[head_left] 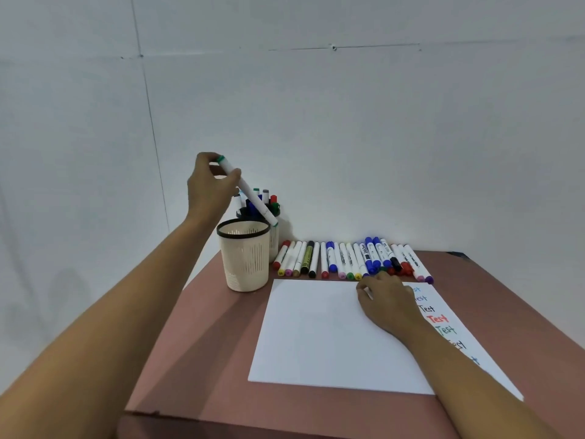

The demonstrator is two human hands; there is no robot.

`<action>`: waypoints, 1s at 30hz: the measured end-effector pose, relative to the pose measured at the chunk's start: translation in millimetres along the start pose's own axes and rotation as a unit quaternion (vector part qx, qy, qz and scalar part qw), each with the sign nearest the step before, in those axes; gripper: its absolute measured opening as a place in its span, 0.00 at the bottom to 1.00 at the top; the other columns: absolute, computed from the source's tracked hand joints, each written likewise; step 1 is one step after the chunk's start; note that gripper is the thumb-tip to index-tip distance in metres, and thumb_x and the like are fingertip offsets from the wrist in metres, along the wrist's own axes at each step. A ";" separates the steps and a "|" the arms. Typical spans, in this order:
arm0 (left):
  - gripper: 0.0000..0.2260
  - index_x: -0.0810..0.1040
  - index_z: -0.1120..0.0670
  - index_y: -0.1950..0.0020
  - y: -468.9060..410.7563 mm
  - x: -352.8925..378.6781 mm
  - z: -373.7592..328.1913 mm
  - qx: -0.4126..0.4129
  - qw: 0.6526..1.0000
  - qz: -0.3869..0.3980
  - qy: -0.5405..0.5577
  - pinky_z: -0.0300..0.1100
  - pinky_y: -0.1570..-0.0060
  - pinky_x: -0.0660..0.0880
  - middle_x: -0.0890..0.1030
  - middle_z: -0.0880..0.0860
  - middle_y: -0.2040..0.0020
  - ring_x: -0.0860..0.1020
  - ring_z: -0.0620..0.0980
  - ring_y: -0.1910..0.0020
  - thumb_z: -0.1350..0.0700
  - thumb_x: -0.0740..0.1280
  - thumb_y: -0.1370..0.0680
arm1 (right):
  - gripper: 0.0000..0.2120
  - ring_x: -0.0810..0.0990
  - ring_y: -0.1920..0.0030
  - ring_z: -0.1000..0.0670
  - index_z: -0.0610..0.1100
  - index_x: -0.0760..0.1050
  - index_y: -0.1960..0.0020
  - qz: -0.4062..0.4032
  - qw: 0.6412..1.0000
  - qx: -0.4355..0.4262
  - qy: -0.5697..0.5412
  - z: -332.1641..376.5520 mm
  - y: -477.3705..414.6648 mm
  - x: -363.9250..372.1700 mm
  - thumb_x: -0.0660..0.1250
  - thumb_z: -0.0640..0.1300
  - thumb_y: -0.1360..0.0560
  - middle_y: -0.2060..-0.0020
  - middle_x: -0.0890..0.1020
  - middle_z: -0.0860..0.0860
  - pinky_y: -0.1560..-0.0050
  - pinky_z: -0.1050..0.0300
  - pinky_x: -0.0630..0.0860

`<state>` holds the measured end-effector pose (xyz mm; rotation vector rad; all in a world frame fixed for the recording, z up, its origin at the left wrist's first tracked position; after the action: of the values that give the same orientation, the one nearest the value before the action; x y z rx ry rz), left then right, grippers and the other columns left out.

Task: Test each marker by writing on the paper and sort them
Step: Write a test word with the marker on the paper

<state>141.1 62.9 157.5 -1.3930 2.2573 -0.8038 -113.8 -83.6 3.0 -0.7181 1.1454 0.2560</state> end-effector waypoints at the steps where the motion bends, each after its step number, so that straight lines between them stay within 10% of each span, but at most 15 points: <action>1: 0.16 0.69 0.57 0.40 -1.3 -2.1 -0.4 -0.010 0.999 -0.018 0.028 0.49 0.51 0.80 0.76 0.54 0.52 0.81 0.54 0.54 0.60 0.68 0.25 | 0.13 0.71 0.43 0.48 0.49 0.75 0.40 0.002 1.000 0.001 0.000 -0.3 0.1 0.0 0.56 0.49 0.19 0.44 0.75 0.49 0.44 0.51 0.68; 17: 0.19 0.68 0.56 0.35 8.9 22.0 35.5 0.025 0.947 0.166 -0.274 0.35 0.66 0.69 0.76 0.53 0.53 0.74 0.51 0.57 0.58 0.67 0.24 | 0.13 0.71 0.42 0.48 0.49 0.75 0.40 0.010 1.000 0.008 -0.007 -0.4 -1.0 -0.1 0.56 0.49 0.19 0.44 0.75 0.50 0.43 0.50 0.68; 30: 0.14 0.74 0.59 0.37 44.4 44.0 -1.1 0.205 0.926 0.158 -0.274 0.36 0.48 0.68 0.75 0.55 0.39 0.75 0.51 0.44 0.58 0.65 0.22 | 0.14 0.71 0.41 0.48 0.49 0.75 0.39 0.008 1.000 0.007 0.000 0.3 -1.5 -0.3 0.56 0.49 0.19 0.42 0.75 0.49 0.43 0.50 0.68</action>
<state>90.5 39.3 129.4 -0.8858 1.6925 -0.6272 -112.9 -84.5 4.0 -0.6977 1.1527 0.2615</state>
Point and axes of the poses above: each hand's wrist, its own y-axis away from the middle knuckle, its own x-axis out of the palm, z = x × y, the point moved 2 cm from there along -y, towards the middle knuckle
